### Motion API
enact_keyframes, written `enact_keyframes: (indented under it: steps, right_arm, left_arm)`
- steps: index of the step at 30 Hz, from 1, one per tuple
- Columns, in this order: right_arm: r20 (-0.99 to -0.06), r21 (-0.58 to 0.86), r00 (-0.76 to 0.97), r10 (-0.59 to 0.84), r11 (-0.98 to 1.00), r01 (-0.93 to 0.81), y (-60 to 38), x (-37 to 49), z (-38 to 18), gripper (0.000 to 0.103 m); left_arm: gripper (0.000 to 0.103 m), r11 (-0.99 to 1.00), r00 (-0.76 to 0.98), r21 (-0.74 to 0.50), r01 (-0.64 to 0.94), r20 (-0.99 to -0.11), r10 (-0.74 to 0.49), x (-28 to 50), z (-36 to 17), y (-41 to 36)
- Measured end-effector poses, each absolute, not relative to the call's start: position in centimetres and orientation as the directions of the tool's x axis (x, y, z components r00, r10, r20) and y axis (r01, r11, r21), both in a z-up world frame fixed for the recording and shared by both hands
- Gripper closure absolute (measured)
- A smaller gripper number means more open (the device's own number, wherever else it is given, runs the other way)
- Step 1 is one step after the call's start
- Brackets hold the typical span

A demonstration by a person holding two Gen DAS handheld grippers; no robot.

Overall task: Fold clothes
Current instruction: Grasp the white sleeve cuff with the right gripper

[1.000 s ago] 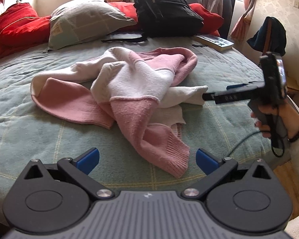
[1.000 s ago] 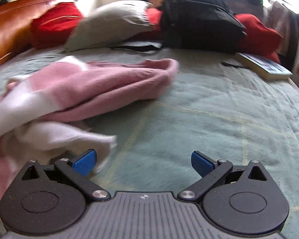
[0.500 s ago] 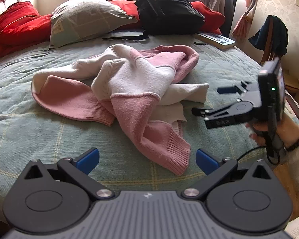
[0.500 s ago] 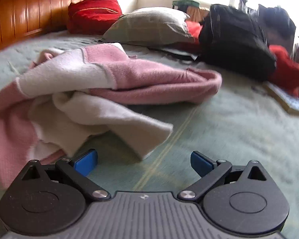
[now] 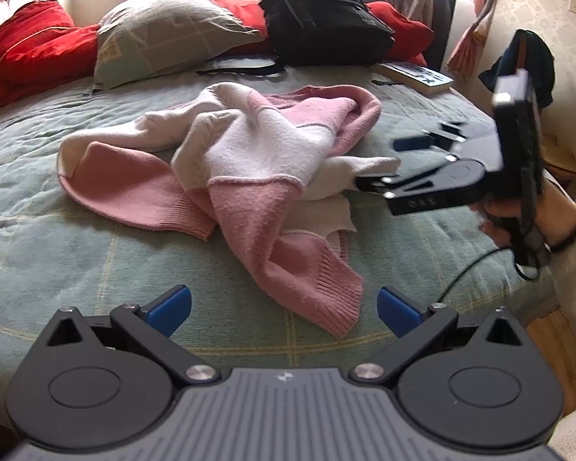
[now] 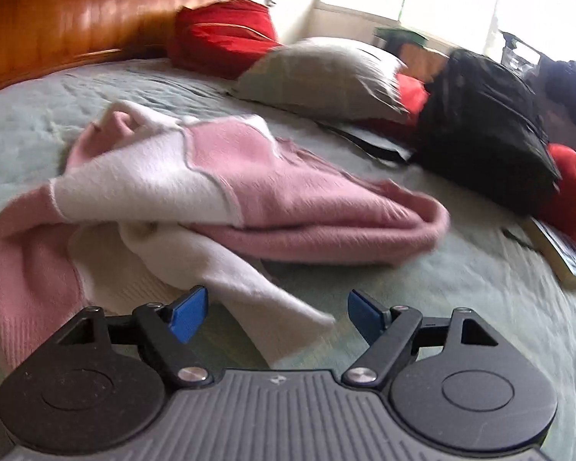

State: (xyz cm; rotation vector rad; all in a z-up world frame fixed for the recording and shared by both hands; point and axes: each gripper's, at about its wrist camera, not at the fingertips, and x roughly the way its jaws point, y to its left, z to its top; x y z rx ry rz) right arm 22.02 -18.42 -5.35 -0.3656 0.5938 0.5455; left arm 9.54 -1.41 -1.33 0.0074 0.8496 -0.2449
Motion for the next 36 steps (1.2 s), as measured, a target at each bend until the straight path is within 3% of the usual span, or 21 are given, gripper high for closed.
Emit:
enact_keyframes:
  steps: [6,10,14,16,19,23,34,36]
  right_arm:
    - [-0.695,-0.073,0.535,0.480,0.694,-0.717,-16.9,21.2,-6.5,0.019]
    - [-0.702,0.000,0.480,0.526,0.674,-0.738,-17.5,18.6,-6.5,0.019]
    - [-0.673,0.189,0.479,0.564,0.757,-0.626,-20.4,18.1,-5.9,0.019]
    - [-0.658,0.348,0.450,0.604,0.774,-0.529,-22.5,18.8,-6.4,0.019]
    - [-0.608,0.562,0.404,0.684,0.730,-0.389,-25.2,20.0,-7.8,0.019]
    - [-0.537,0.719,0.380,0.753,0.644,-0.261,-26.6,21.8,-9.1,0.017]
    - [-0.402,0.867,0.396,0.825,0.482,-0.125,-26.6,24.4,-11.2,0.021]
    - [-0.420,0.845,0.407,0.811,0.513,-0.152,-26.1,23.6,-11.4,0.033]
  left_arm:
    - [0.001,0.973,0.633,-0.088,0.213,-0.746,-0.206,9.2,-1.4,-1.2]
    - [0.001,0.977,0.627,-0.094,0.192,-0.754,-0.196,9.5,-1.7,-0.9]
    - [0.001,0.972,0.617,-0.104,0.212,-0.757,-0.216,9.6,-2.0,-1.2]
    - [0.001,0.970,0.613,-0.106,0.221,-0.758,-0.223,9.6,-2.1,-1.4]
    - [0.001,0.967,0.610,-0.111,0.230,-0.757,-0.232,9.6,-2.1,-1.6]
    - [0.001,0.966,0.608,-0.113,0.233,-0.759,-0.235,9.7,-2.1,-1.7]
    - [0.001,0.965,0.593,-0.119,0.232,-0.769,-0.238,9.9,-2.6,-1.9]
    - [0.001,0.967,0.590,-0.124,0.223,-0.772,-0.235,10.1,-2.8,-1.8]
